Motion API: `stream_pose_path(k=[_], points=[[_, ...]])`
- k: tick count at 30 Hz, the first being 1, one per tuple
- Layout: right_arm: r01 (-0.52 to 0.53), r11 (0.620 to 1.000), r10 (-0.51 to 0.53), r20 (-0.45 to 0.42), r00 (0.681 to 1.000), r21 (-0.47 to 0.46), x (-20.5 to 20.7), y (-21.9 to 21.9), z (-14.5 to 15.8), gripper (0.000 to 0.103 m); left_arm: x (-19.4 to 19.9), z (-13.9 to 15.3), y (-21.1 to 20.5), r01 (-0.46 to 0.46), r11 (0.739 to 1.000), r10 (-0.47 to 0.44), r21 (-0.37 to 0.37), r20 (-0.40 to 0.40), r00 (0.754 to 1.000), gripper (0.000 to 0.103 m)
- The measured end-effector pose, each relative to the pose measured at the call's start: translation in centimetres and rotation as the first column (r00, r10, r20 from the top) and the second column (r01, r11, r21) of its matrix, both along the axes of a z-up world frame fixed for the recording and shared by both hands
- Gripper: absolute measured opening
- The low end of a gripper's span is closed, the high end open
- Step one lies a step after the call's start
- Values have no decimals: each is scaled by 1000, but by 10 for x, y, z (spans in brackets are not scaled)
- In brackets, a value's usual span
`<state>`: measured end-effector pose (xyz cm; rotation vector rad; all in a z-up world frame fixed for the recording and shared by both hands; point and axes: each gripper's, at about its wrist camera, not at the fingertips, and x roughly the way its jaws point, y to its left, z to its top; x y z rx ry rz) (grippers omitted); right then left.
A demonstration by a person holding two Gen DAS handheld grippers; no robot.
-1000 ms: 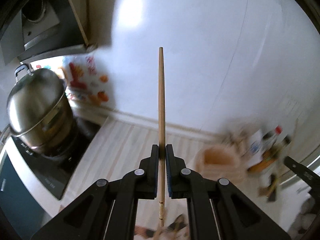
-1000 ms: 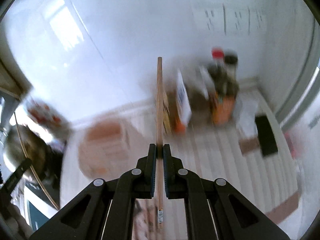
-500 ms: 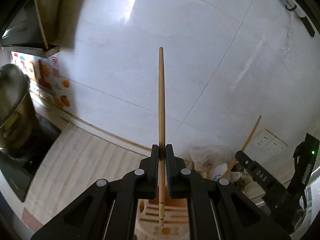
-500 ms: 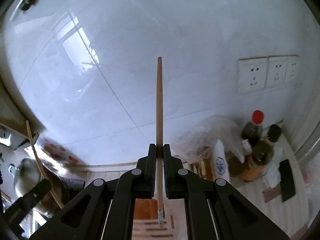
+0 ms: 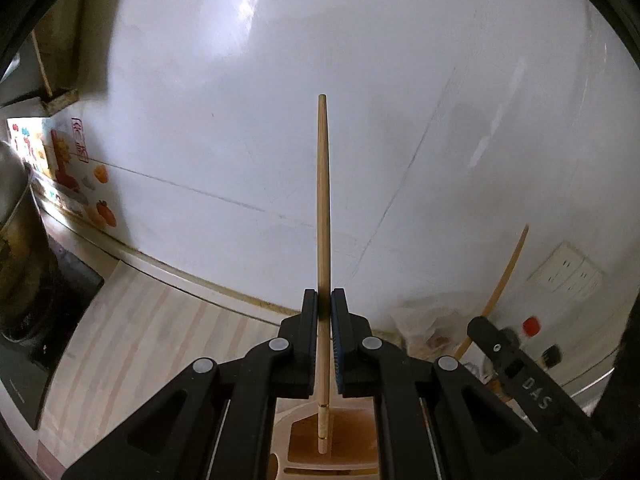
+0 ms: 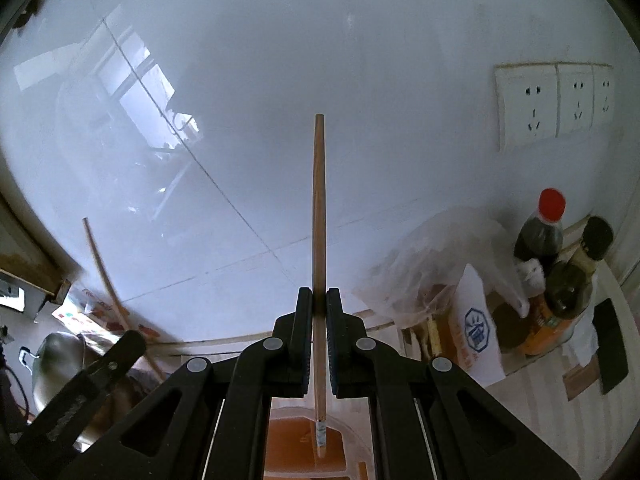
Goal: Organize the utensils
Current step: 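Lift the left gripper's chopstick over the pink holder while the right gripper carries its own, then lower the left gripper's chopstick into the holder and open while the right gripper does likewise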
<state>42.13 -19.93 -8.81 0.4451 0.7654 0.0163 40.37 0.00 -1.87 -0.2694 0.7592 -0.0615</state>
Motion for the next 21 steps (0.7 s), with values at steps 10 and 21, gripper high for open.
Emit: stream_pose_path(k=[10, 21], points=[[-55, 998, 55, -15, 998, -38, -11, 12, -21, 7, -11, -23, 1, 21, 999, -20, 28, -57, 998, 4], [-183, 983, 180, -85, 980, -18, -29, 13, -22, 15, -52, 17, 8, 60, 988, -57, 145, -26, 998, 23]])
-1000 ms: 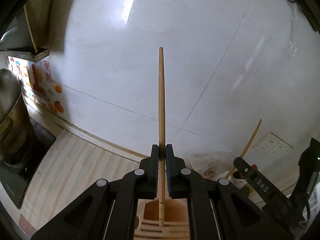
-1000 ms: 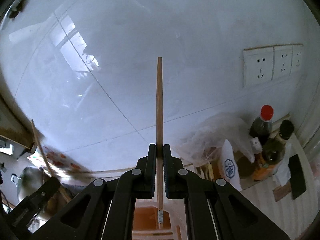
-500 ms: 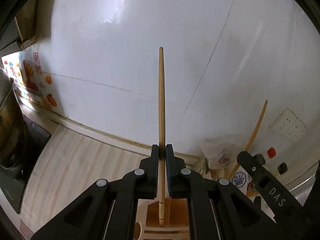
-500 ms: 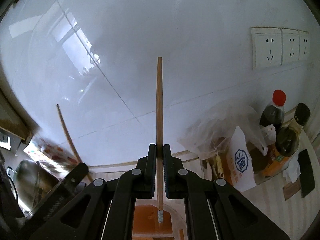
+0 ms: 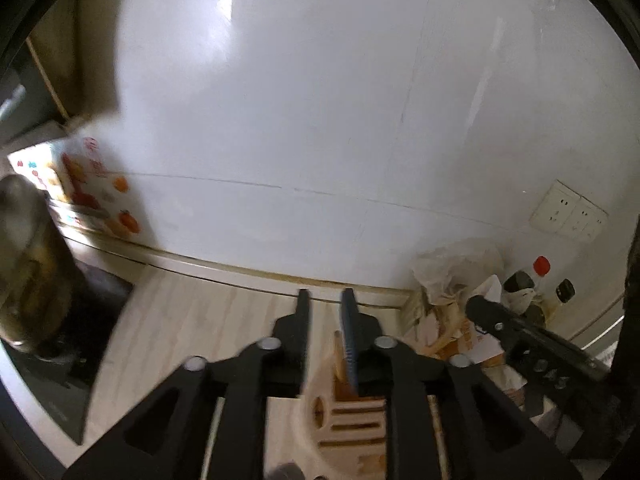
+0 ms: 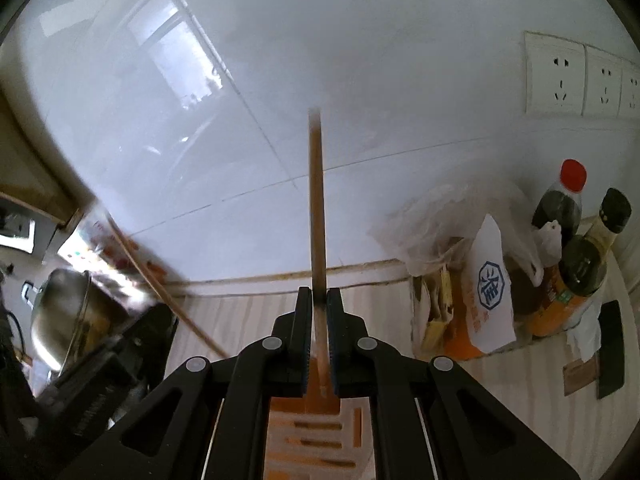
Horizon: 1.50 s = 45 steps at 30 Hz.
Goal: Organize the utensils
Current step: 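Lower the left gripper's chopstick into the holder and open while the right gripper does likewise, then move both grippers back to the mat and close the left gripper on a chopstick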
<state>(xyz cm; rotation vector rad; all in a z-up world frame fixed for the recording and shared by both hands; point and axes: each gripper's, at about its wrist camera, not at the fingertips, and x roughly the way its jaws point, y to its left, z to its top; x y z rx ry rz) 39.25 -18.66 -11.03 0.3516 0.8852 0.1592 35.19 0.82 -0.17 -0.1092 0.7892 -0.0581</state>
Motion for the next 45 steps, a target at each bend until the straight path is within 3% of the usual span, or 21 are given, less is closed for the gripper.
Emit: stream_pose_path(k=[2, 3, 4, 7, 8, 9, 12, 18, 21, 24, 27, 29, 30, 31, 33, 35, 36, 37, 41, 45], points=[[-1, 1000, 1, 2, 1000, 10, -6, -4, 6, 36, -9, 11, 9, -32, 999, 32, 12, 13, 999, 65], [4, 1000, -4, 10, 1000, 19, -12, -7, 12, 47, -15, 16, 16, -53, 998, 53, 13, 25, 998, 74], [10, 1000, -10, 16, 1000, 19, -16, -9, 16, 51, -22, 21, 22, -77, 997, 76, 16, 43, 996, 81], [32, 999, -33, 23, 999, 30, -31, -20, 30, 56, -36, 26, 33, -102, 994, 100, 34, 42, 994, 85], [43, 999, -44, 23, 999, 26, -36, -23, 35, 58, -40, 26, 36, -111, 993, 109, 43, 30, 994, 98], [49, 998, -50, 24, 998, 26, -41, -26, 39, 59, -44, 25, 39, -113, 993, 112, 43, 27, 993, 103], [79, 997, -79, 26, 997, 18, -57, -35, 45, 64, -56, 20, 45, -115, 992, 113, 58, 22, 993, 103], [116, 993, -117, 51, 992, 18, -96, -49, 43, 90, -78, -10, 53, -118, 990, 122, 80, -39, 992, 103], [128, 992, -127, 50, 991, -18, -114, -49, 33, 90, -89, -37, 55, -123, 987, 132, 101, -94, 987, 103], [125, 992, -125, -6, 992, -32, -130, -51, 11, 90, -101, -74, 56, -108, 987, 128, 119, -177, 976, 103], [108, 993, -114, -143, 983, -50, -143, -51, -29, 90, -115, -117, 53, -87, 984, 126, 155, -266, 956, 103], [83, 995, -94, -233, 968, -56, -150, -47, -58, 82, -124, -154, 50, -55, 983, 115, 175, -356, 928, 102], [67, 996, -80, -270, 960, -57, -153, -44, -71, 73, -127, -168, 48, -39, 984, 105, 174, -389, 915, 102], [46, 997, -63, -318, 946, -61, -156, -40, -89, 65, -130, -186, 47, -20, 985, 95, 174, -434, 896, 99], [7, 998, -32, -401, 915, -64, -163, -29, -122, 56, -134, -215, 46, 12, 987, 73, 162, -507, 859, 84], [-19, 998, -13, -455, 890, -66, -168, -19, -147, 52, -138, -241, 46, 27, 990, 58, 138, -573, 817, 53], [-29, 998, -5, -476, 880, -63, -170, -15, -157, 50, -140, -254, 47, 30, 993, 46, 116, -601, 798, 49], [-40, 998, 7, -497, 868, -56, -173, -11, -168, 46, -141, -263, 48, 27, 995, 39, 97, -620, 783, 38], [-65, 996, 22, -559, 829, -58, -181, 0, -198, 43, -146, -284, 44, 37, 998, 1, 44, -655, 755, 29], [-83, 994, 23, -587, 809, -76, -186, 5, -212, 43, -147, -291, 33, 75, 997, -41, 26, -647, 762, 24]])
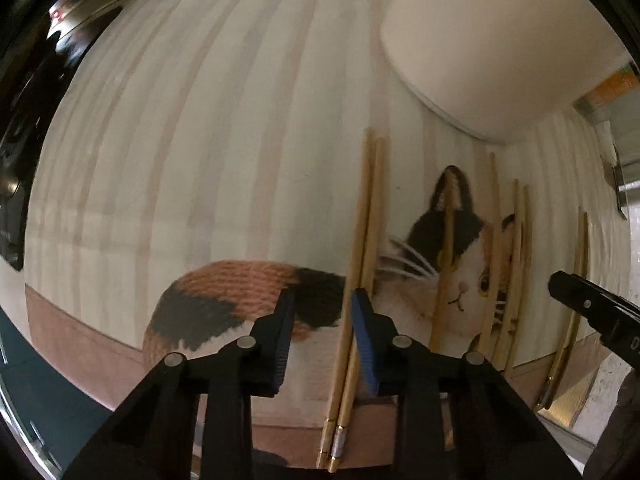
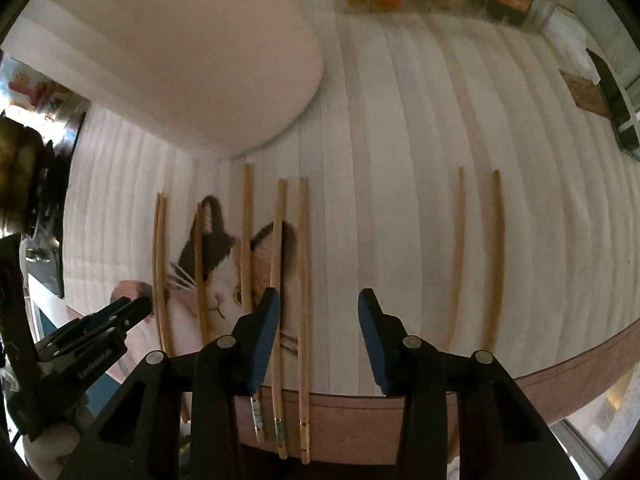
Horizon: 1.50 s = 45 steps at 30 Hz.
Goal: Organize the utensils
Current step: 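Move both grippers back to the mat and close the left gripper on a chopstick, then close the right gripper on a wooden chopstick while the left gripper holds its own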
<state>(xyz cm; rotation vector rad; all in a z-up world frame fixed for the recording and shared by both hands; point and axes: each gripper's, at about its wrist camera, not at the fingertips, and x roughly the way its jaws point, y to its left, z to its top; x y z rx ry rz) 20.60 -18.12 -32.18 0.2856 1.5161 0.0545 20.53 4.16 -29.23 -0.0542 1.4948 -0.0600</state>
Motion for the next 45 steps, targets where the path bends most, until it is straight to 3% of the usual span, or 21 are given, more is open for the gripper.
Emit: stream_pose_path(k=[4, 6, 12, 17, 18, 19, 21, 36, 45], points=[[-4, 1000, 4, -9, 1000, -14, 0, 3, -2, 43, 0, -8, -12, 28, 999, -28, 32, 6, 1000, 15], [-4, 1000, 3, -11, 1000, -19, 1, 3, -1, 43, 0, -9, -13, 16, 999, -16, 41, 10, 1000, 5], [-5, 1000, 4, -27, 1000, -16, 4, 7, 0, 42, -3, -13, 9, -75, 996, 74, 52, 16, 997, 4], [-31, 999, 30, -60, 998, -16, 6, 18, -15, 38, -3, -15, 11, -60, 996, 60, 61, 12, 998, 5], [-47, 998, 45, -74, 996, -34, 6, 21, -19, 31, -2, -14, 13, -54, 996, 53, 66, 13, 999, 5], [-59, 996, 55, -62, 997, -65, 6, 24, -18, 18, 1, -12, 17, -49, 996, 49, 68, 14, 999, 5], [-82, 992, 75, -72, 995, -97, 5, 27, -18, 7, 11, -9, 18, -39, 997, 38, 73, 14, 999, 5], [-122, 969, 101, -106, 989, -217, -3, 4, -15, 8, 4, -7, 11, -10, 997, 8, 76, 24, 1000, 5], [-118, 969, 95, -112, 989, -219, -3, 13, -17, 8, 7, -5, 16, 5, 997, -7, 73, 20, 1000, 5]])
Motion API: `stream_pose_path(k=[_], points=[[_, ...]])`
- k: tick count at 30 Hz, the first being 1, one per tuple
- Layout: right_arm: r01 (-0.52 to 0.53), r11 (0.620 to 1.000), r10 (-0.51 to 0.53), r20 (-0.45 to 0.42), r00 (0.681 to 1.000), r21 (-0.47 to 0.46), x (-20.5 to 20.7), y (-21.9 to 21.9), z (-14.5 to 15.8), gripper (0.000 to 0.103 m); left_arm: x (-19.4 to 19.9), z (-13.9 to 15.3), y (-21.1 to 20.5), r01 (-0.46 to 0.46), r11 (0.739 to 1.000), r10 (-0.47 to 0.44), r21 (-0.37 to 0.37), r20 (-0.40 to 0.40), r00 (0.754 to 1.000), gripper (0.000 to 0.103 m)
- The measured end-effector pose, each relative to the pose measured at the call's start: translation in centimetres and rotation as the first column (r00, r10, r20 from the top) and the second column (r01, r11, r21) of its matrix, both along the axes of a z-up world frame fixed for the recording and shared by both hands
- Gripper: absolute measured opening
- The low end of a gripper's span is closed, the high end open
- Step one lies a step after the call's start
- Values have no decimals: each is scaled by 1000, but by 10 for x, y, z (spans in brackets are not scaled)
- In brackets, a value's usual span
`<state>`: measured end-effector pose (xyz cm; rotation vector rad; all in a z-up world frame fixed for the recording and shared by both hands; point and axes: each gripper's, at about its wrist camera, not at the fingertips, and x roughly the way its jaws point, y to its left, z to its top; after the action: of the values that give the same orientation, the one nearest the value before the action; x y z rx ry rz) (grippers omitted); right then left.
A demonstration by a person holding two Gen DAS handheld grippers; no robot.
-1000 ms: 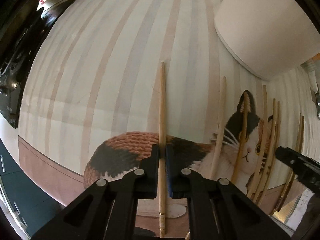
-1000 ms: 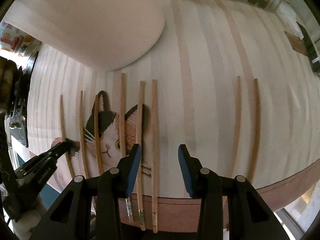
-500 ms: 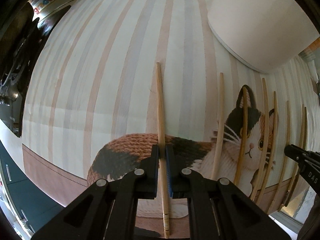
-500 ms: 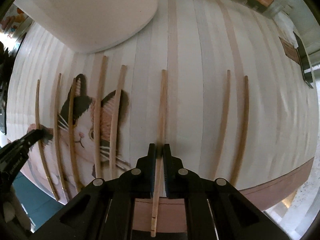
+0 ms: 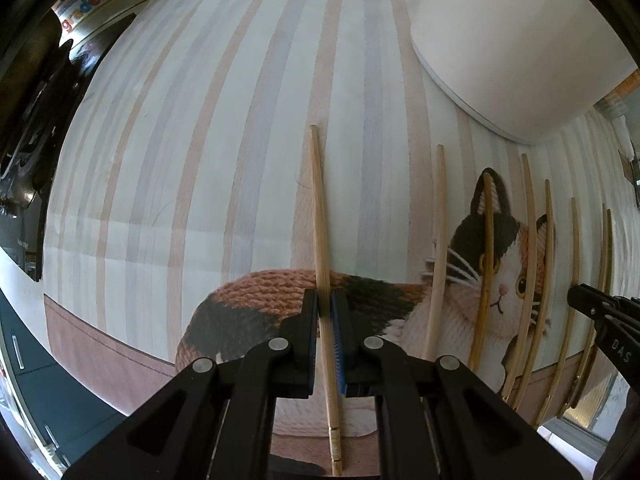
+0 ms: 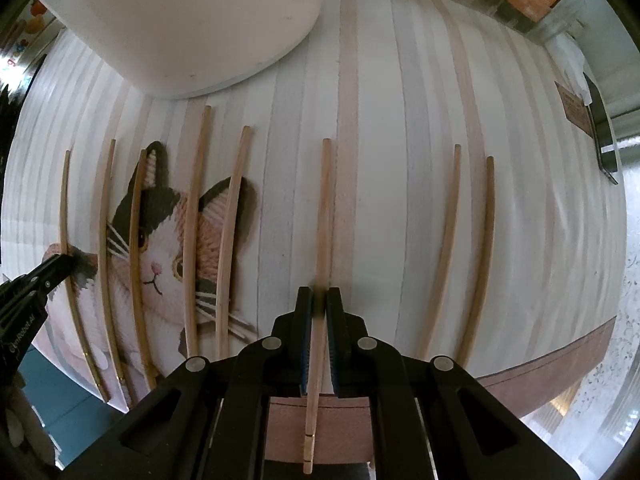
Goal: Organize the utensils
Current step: 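Close the right gripper on a wooden chopstick while the left gripper holds its own, then lift the left gripper's chopstick over the pink holder while the right gripper carries its own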
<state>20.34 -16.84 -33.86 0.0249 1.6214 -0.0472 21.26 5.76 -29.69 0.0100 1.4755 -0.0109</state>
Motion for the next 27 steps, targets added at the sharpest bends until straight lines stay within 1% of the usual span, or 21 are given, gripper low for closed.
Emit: stream_pose_path(k=[3, 5, 7, 8, 10, 12, 13, 17, 20, 24, 27], points=[[-14, 1000, 14, 2, 1000, -14, 3, -2, 3, 9, 1, -1, -1, 4, 1000, -4, 8, 3, 1000, 5], [-17, 1000, 17, 4, 1000, -18, 3, 6, -1, 9, 1, -1, -3, 1, 1000, -1, 16, 2, 1000, 5], [3, 1000, -3, 14, 1000, -10, 2, 5, 0, 7, 1, 0, -5, -9, 999, 9, 36, 9, 1000, 4], [15, 1000, -15, 20, 1000, 1, 2, 4, 1, 7, 1, 3, -5, -11, 999, 10, 52, 27, 1000, 4], [70, 996, -71, 26, 997, 56, 1, -5, 2, 7, -1, 13, -5, -15, 997, 10, 71, 65, 998, 4], [109, 990, -113, 37, 993, 93, -1, -13, 7, 7, -1, 27, -4, -22, 997, 15, 71, 100, 995, 4], [119, 988, -125, 57, 990, 101, -1, -16, 12, 7, -1, 32, -5, -24, 997, 16, 71, 113, 993, 4], [132, 985, -147, 137, 980, 115, 1, -22, 37, 7, 2, 61, -5, -41, 997, 27, 69, 181, 983, 4], [134, 983, -156, 184, 970, 123, 4, -23, 52, 7, 3, 84, -5, -55, 996, 37, 69, 241, 970, 4], [130, 983, -159, 257, 953, 126, 8, -25, 78, 7, 5, 120, -5, -81, 995, 58, 57, 329, 942, 4], [128, 983, -165, 329, 930, 131, 11, -24, 103, 7, 10, 149, -6, -97, 995, 75, 37, 390, 918, 4]])
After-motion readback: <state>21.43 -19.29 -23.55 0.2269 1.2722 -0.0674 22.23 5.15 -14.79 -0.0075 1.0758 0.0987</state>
